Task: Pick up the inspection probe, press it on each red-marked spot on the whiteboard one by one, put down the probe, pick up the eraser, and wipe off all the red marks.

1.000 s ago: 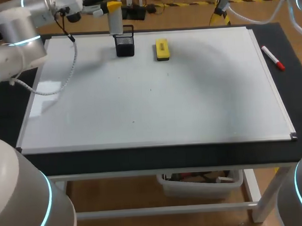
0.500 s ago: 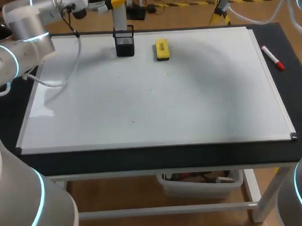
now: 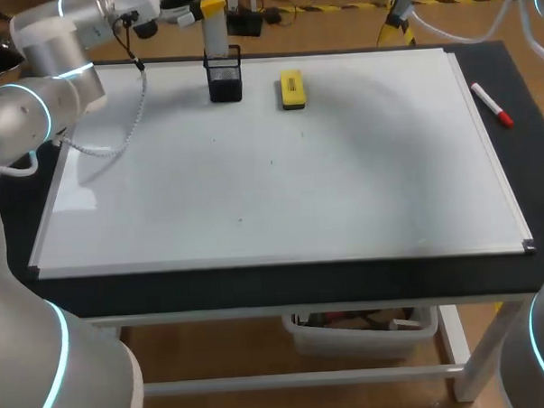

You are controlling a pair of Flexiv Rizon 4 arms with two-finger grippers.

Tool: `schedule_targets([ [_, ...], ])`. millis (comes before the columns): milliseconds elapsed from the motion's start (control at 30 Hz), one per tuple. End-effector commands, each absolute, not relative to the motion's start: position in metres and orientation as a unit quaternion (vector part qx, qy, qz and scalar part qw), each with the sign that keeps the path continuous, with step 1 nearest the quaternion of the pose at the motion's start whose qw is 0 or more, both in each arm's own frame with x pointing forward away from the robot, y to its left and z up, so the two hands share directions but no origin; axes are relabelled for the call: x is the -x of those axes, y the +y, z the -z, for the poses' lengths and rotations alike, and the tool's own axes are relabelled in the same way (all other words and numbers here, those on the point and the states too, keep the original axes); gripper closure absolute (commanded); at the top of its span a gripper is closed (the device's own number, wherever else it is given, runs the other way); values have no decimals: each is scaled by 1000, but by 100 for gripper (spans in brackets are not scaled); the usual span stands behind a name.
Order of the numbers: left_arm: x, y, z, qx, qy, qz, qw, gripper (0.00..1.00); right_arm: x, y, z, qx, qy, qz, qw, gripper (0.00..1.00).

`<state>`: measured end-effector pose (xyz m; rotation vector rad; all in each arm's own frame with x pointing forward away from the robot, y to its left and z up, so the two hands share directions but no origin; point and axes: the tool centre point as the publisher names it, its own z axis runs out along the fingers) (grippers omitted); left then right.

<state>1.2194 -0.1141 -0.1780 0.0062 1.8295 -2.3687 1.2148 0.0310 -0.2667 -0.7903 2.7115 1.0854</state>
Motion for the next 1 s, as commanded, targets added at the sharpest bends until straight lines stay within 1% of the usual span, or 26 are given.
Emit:
schedule_targets([
  [33, -1229, -117, 184, -141, 606, 782, -33, 100, -1223, 29, 268, 275, 895, -351, 20, 0],
  [633, -1242, -120, 213, -167, 607, 774, -60, 100, -1223, 29, 268, 275, 895, -351, 20, 0],
  [1000, -1245, -121, 233, -156, 607, 775, -82, 100, -1223, 29, 268, 275, 895, -351, 20, 0],
])
